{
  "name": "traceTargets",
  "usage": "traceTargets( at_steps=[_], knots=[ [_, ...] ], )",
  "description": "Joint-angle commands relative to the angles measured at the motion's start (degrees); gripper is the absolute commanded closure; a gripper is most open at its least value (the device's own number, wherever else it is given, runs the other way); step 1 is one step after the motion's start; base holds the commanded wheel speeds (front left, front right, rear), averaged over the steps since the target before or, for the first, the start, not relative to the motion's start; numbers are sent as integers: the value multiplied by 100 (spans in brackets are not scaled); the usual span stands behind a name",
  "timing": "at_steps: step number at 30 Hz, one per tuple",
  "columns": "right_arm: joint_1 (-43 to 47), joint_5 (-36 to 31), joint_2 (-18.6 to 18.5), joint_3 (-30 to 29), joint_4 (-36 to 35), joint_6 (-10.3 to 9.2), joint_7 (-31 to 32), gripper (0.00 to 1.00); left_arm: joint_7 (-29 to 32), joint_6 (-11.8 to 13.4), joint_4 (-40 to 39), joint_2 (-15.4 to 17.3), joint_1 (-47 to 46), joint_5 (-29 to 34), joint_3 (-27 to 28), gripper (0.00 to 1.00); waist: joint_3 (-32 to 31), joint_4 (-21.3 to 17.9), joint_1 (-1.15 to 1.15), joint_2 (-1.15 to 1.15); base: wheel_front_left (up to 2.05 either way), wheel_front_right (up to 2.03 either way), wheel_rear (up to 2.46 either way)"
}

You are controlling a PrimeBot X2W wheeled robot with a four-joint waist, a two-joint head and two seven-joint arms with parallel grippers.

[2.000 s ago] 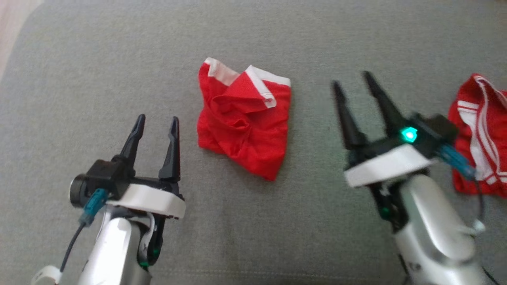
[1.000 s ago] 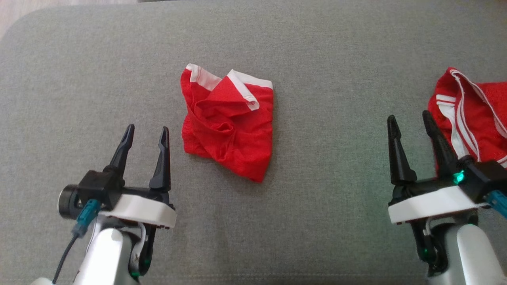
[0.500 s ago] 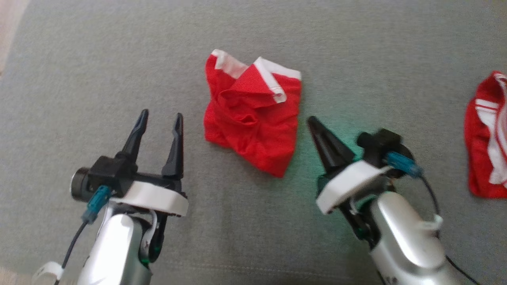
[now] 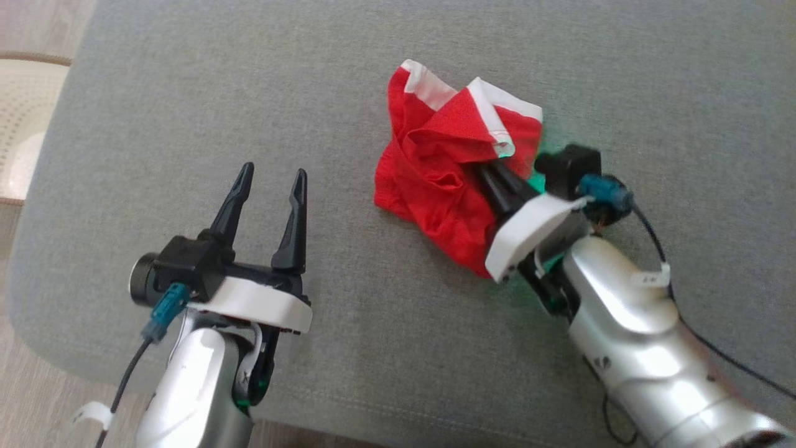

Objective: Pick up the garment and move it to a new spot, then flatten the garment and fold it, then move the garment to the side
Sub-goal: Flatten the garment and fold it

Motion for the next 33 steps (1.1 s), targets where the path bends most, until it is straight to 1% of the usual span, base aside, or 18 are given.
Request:
traceTargets(
  at_steps=[1,9,15,18,21,23,26,28,29,31,32,33],
  knots=[
    [-200,61,115,121,-107,39,-87,100,-32,-17,-165,54,-221,-29,178,0,1,43,0,0,0,0,0],
    [-1152,569,115,722,411,39,-195,100,-32,-78,-134,-4,-256,-24,106,0,1,300,0,0,0,0,0],
    [-1514,1059,115,1601,716,39,61,100,-32,-75,-119,-33,-272,-44,64,0,24,390,0,0,0,0,0],
    [-1555,1278,115,1872,733,39,-68,100,-32,-53,-112,-41,-242,-49,79,0,12,329,0,0,0,0,0],
    [-1537,1413,115,1921,687,39,-427,100,-32,-30,-110,-44,-198,-23,113,0,-46,192,0,0,0,0,0],
    [-1475,1468,115,1846,635,39,-644,100,-32,-31,-96,-36,-165,6,156,0,-108,73,0,0,0,0,0],
    [-1344,1350,97,1501,556,39,-880,100,-32,-19,-108,0,-107,55,232,0,-219,-126,0,0,0,0,0],
    [-1170,1148,-20,1133,429,39,-953,100,-32,-9,-121,43,-60,74,299,0,-296,-264,0,0,0,0,0],
    [-1047,1044,-87,922,324,39,-969,93,-32,-2,-132,65,-35,84,331,0,-334,-333,0,0,0,0,0],
    [-748,785,-223,449,59,39,-983,56,-32,8,-152,111,17,101,386,0,-399,-465,0,0,0,0,0],
    [-570,659,-268,180,-119,39,-985,8,-32,16,-166,134,44,106,417,0,-431,-535,0,0,0,0,0],
    [-382,482,-322,-90,-308,39,-986,0,-32,21,-170,155,72,111,438,0,-463,-592,0,0,0,0,0]
  ],
)
